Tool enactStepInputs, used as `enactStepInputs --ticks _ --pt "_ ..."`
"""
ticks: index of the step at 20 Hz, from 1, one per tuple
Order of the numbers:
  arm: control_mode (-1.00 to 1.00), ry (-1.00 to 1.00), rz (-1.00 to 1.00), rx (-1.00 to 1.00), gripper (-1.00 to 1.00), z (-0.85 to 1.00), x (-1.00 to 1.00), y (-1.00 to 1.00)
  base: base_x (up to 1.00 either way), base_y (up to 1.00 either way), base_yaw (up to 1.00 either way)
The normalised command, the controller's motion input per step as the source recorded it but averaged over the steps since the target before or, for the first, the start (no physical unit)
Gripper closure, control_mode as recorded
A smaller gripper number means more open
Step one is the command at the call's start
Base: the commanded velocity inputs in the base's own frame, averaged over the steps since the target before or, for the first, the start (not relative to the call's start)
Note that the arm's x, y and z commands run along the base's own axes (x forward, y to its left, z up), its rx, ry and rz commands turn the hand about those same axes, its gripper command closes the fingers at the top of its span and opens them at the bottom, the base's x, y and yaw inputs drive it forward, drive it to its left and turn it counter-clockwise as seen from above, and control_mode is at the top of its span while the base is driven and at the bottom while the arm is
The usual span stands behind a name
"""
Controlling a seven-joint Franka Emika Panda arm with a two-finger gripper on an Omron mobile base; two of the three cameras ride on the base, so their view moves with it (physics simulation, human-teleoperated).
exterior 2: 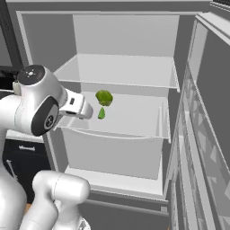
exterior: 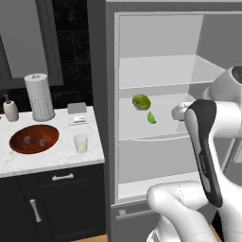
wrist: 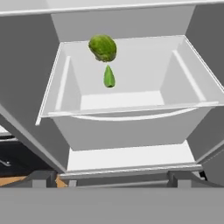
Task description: Grab a lemon wedge from the fridge and one ice cube from the ice bowl, and put them in the glass of lemonade.
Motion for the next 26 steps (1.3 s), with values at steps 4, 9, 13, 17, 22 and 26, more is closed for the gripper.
enactStepInputs --ticks 4,9,13,17,22,26 --pt "-1.00 0.04 0.00 0.00 -1.00 -0.53 0.66 -0.03 0.00 0.00 0.00" --pt "-1.00 0.04 0.00 0.00 -1.00 -0.75 0.86 0.02 0.00 0.00 0.00" --pt "-1.00 0.07 0.00 0.00 -1.00 -0.69 0.77 0.02 0.00 0.00 0.00" --pt "-1.00 0.10 0.00 0.00 -1.00 -0.41 0.71 0.01 0.00 0.00 0.00" --pt "-1.00 0.10 0.00 0.00 -1.00 -0.03 0.34 0.00 0.00 0.00 0.00" --pt "-1.00 0.02 0.00 0.00 -1.00 -0.02 0.27 0.00 0.00 0.00 0.00"
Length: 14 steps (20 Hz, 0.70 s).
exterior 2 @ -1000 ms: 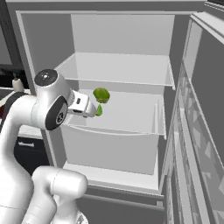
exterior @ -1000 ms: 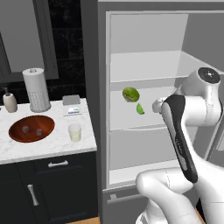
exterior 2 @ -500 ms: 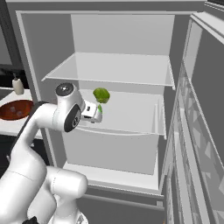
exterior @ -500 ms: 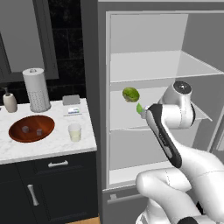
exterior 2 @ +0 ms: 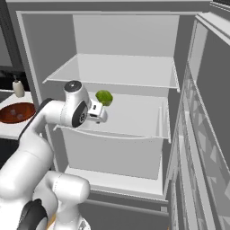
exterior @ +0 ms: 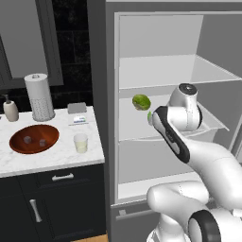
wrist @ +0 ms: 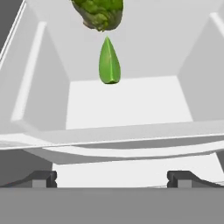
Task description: Grab a lemon wedge from the fridge and one ice cube from the ice bowl, and put them in the glass of lemonade.
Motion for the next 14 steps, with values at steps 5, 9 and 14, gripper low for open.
enactStepInputs --ticks 5,9,14 --pt "-1.00 0.00 0.00 0.00 -1.00 -0.27 0.18 0.00 0.00 0.00 0.00" --pt "-1.00 0.00 0.00 0.00 -1.00 -0.31 0.17 0.00 0.00 0.00 0.00" --pt "-1.00 -0.02 0.00 0.01 -1.00 -0.04 0.26 0.00 0.00 0.00 0.00"
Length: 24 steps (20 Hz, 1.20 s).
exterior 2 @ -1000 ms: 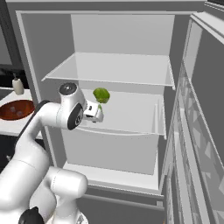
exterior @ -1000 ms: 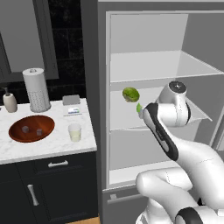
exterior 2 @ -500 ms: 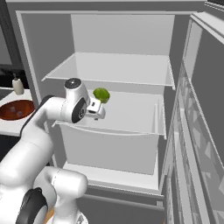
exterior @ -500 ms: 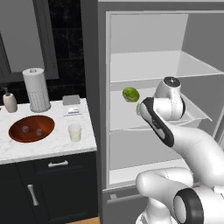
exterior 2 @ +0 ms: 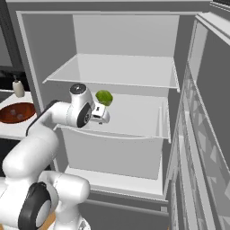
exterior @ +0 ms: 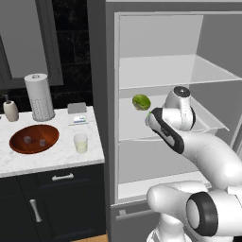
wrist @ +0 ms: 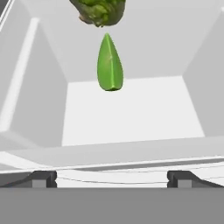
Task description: Grab a lemon wedge from the fridge and one ice cube from the ice bowl, and put them in the glass of lemonade.
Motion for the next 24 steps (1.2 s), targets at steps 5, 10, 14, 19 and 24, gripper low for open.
enactStepInputs --ticks 5,10,14,19,24 --pt "-1.00 -0.03 0.00 0.03 -1.00 -0.01 0.33 0.00 0.00 0.00 0.00" --pt "-1.00 0.00 0.00 0.02 -1.00 0.00 0.34 0.00 0.00 0.00 0.00" --pt "-1.00 -0.06 0.00 0.04 -1.00 0.00 0.36 0.00 0.00 0.00 0.00" --pt "-1.00 -0.12 0.00 0.05 -1.00 -0.04 0.23 0.00 0.00 0.00 0.00" --pt "-1.00 -0.02 0.00 0.01 -1.00 0.00 0.25 0.00 0.00 0.00 0.00"
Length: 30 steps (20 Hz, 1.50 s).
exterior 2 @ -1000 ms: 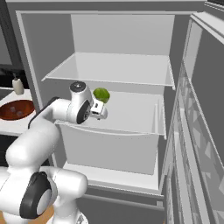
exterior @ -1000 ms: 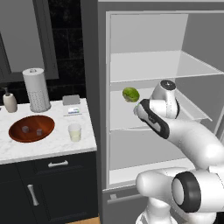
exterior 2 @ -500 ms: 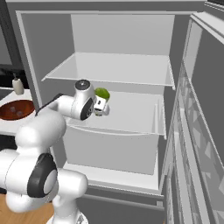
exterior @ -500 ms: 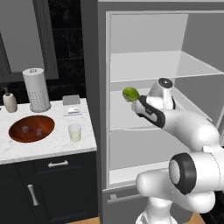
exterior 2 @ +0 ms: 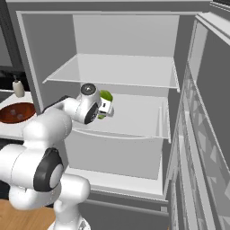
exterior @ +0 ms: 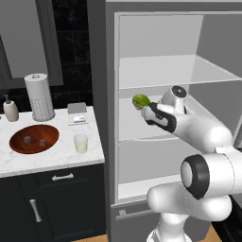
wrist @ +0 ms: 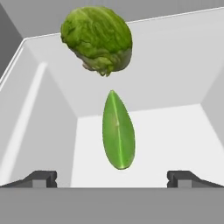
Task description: Grab a lemon wedge from the fridge and one ice cube from the ice bowl, and put them in the glass of lemonade.
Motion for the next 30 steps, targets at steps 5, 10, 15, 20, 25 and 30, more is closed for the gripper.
enactStepInputs --ticks 5,10,15,20,25,30 --pt "-1.00 0.01 0.00 0.00 -1.00 -0.19 0.37 0.00 0.00 0.00 0.00" --pt "-1.00 0.03 0.00 0.00 -1.00 -0.26 0.30 0.00 0.00 0.00 0.00" --pt "-1.00 0.00 0.00 0.00 -1.00 -0.08 0.18 0.00 0.00 0.00 0.00" --pt "-1.00 0.01 0.00 0.00 -1.00 -0.15 0.13 0.00 0.00 0.00 0.00" --pt "-1.00 0.04 0.00 0.00 -1.00 -0.31 0.00 0.00 0.00 0.00 0.00" --pt "-1.00 0.01 0.00 0.00 -1.00 -0.18 0.00 0.00 0.00 0.00 0.00"
